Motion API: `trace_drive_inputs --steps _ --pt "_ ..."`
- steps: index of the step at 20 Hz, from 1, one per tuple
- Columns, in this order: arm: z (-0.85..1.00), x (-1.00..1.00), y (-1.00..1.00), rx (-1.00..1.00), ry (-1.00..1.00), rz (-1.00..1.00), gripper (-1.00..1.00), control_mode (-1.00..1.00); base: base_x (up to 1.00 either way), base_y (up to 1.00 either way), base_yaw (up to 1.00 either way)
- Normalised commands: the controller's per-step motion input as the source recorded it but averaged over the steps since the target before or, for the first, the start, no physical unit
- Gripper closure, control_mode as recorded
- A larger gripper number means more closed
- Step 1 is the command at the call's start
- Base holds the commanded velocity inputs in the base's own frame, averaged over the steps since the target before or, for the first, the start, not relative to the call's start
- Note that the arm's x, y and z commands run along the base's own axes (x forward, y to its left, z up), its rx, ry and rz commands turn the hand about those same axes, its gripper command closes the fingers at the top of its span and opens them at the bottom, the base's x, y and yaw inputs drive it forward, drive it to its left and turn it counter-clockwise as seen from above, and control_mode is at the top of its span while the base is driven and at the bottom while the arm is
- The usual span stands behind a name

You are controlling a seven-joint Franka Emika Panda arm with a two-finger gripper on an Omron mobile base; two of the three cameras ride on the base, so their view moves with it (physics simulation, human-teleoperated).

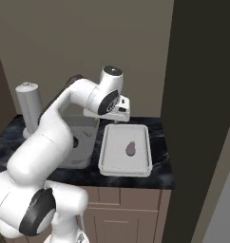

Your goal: Place one eggplant and one fish in each tupperware on the nearby counter, to pack two identical lunches.

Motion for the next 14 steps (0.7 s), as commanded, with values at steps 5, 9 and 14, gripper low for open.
trace_drive_inputs --steps 5,9,14 --pt "0.09 -1.00 0.99 -0.03 -0.08 0.00 -1.00 -1.00 0.00 0.00 0.00" --pt "0.00 -1.00 0.72 -0.16 -0.36 0.01 -1.00 -1.00 0.00 0.00 0.00" --pt "0.10 -1.00 0.18 -0.11 -0.48 0.00 -1.00 -1.00 0.00 0.00 0.00"
